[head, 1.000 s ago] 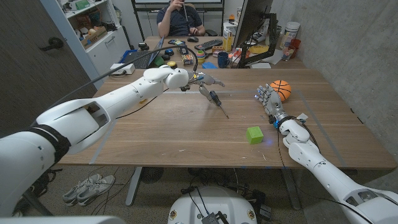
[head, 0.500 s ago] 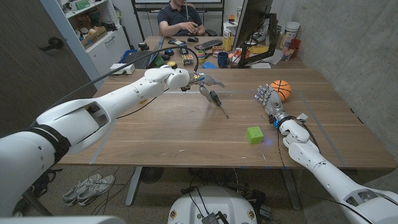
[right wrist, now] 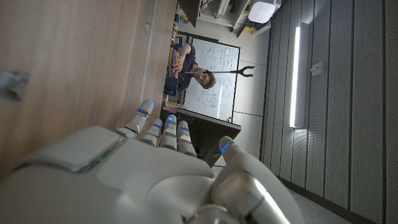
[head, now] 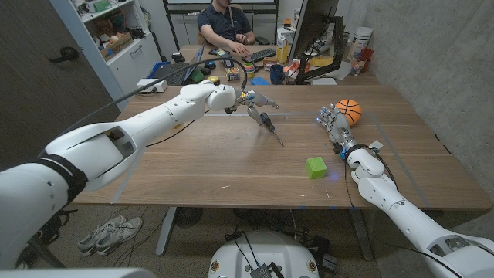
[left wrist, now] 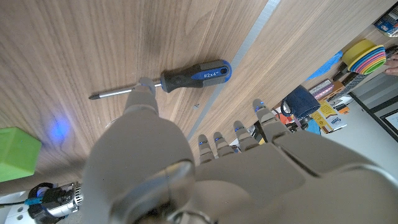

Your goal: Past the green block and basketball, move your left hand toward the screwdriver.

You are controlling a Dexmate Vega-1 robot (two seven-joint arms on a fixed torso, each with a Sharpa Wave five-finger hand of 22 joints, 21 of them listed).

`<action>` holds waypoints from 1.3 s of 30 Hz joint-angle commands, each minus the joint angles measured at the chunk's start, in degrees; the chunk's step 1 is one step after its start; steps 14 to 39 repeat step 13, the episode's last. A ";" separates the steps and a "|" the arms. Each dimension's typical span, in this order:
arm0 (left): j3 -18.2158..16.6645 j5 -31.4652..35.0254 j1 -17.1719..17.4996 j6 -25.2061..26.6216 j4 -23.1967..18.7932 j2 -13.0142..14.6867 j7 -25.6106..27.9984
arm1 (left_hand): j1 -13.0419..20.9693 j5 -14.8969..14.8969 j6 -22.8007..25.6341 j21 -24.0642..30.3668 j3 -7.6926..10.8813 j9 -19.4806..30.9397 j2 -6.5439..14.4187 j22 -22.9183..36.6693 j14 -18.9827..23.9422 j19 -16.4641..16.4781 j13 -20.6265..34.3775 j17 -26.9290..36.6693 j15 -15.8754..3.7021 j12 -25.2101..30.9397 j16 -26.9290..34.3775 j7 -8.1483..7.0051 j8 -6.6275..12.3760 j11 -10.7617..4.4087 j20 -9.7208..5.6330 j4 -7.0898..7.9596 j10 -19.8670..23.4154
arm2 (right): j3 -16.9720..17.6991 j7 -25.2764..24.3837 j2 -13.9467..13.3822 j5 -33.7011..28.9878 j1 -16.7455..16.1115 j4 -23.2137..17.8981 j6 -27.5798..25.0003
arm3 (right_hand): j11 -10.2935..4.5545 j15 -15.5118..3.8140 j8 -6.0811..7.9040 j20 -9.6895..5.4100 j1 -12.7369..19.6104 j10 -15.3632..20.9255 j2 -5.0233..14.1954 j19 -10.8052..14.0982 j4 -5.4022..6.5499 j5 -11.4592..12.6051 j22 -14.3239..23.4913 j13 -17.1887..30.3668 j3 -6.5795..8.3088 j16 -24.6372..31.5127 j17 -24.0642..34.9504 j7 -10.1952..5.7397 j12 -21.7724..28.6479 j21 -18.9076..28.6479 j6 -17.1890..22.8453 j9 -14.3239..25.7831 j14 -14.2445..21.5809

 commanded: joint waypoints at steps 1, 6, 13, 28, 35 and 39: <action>0.03 0.08 0.01 0.42 -0.10 -0.05 -0.57 | 0.48 -0.08 -0.29 -0.13 -0.12 0.20 0.17 0.14 -0.80 -0.27 0.18 0.03 -5.27 -0.21 -0.44 -0.11 -0.13 -0.04 -0.05 0.41 -0.82 | 0.01 -0.03 0.09 -0.03 0.02 0.18 0.08 | 0.10 0.18 0.34 -1.36 -0.54 0.51 4.38 0.09 -0.08 0.35 0.30 0.19 -0.20 0.05 0.26 0.48 0.28 -0.09 -0.21 0.16 0.14; 0.12 0.24 -0.05 0.44 -0.04 -0.09 -0.48 | 0.53 -0.17 -0.37 -0.12 -0.17 0.20 0.36 0.14 -0.85 -0.35 0.18 0.04 -5.29 -0.21 -0.52 -0.11 -0.29 -0.04 -0.11 0.53 -0.91 | -0.03 0.03 0.06 -0.05 0.03 0.15 0.02 | 0.11 0.17 0.34 -1.38 -0.53 0.54 4.40 0.15 -0.09 0.37 0.30 0.19 -0.23 0.03 0.25 0.49 0.28 -0.17 -0.21 0.16 0.15; 0.13 0.33 -0.02 0.72 -0.20 -0.01 -0.62 | 0.62 -0.31 -0.45 -0.13 -0.24 0.21 0.66 0.14 -1.00 -0.55 0.20 0.06 -5.31 -0.42 -0.67 -0.11 -0.51 0.08 -0.28 0.70 -1.69 | -0.04 -0.13 0.08 -0.15 0.08 0.10 0.04 | 0.13 0.16 0.34 -1.41 -0.52 0.57 4.42 0.19 -0.09 0.40 0.31 0.19 -0.27 0.01 0.25 0.44 0.29 -0.30 -0.21 0.16 0.16; 0.13 0.33 -0.02 0.72 -0.20 -0.01 -0.62 | 0.62 -0.31 -0.45 -0.13 -0.24 0.21 0.66 0.14 -1.00 -0.55 0.20 0.06 -5.31 -0.42 -0.67 -0.11 -0.51 0.08 -0.28 0.70 -1.69 | -0.04 -0.13 0.08 -0.15 0.08 0.10 0.04 | 0.13 0.16 0.34 -1.41 -0.52 0.57 4.42 0.19 -0.09 0.40 0.31 0.19 -0.27 0.01 0.25 0.44 0.29 -0.30 -0.21 0.16 0.16; 0.13 0.33 -0.02 0.72 -0.20 -0.01 -0.62 | 0.62 -0.31 -0.45 -0.13 -0.24 0.21 0.66 0.14 -1.00 -0.55 0.20 0.06 -5.31 -0.42 -0.67 -0.11 -0.51 0.08 -0.28 0.70 -1.69 | -0.04 -0.13 0.08 -0.15 0.08 0.10 0.04 | 0.13 0.16 0.34 -1.41 -0.52 0.57 4.42 0.19 -0.09 0.40 0.31 0.19 -0.27 0.01 0.25 0.44 0.29 -0.30 -0.21 0.16 0.16; 0.13 0.33 -0.02 0.72 -0.20 -0.01 -0.62 | 0.62 -0.31 -0.45 -0.13 -0.24 0.21 0.66 0.14 -1.00 -0.55 0.20 0.06 -5.31 -0.42 -0.67 -0.11 -0.51 0.08 -0.28 0.70 -1.69 | -0.04 -0.13 0.08 -0.15 0.08 0.10 0.04 | 0.13 0.16 0.34 -1.41 -0.52 0.57 4.42 0.19 -0.09 0.40 0.31 0.19 -0.27 0.01 0.25 0.44 0.29 -0.30 -0.21 0.16 0.16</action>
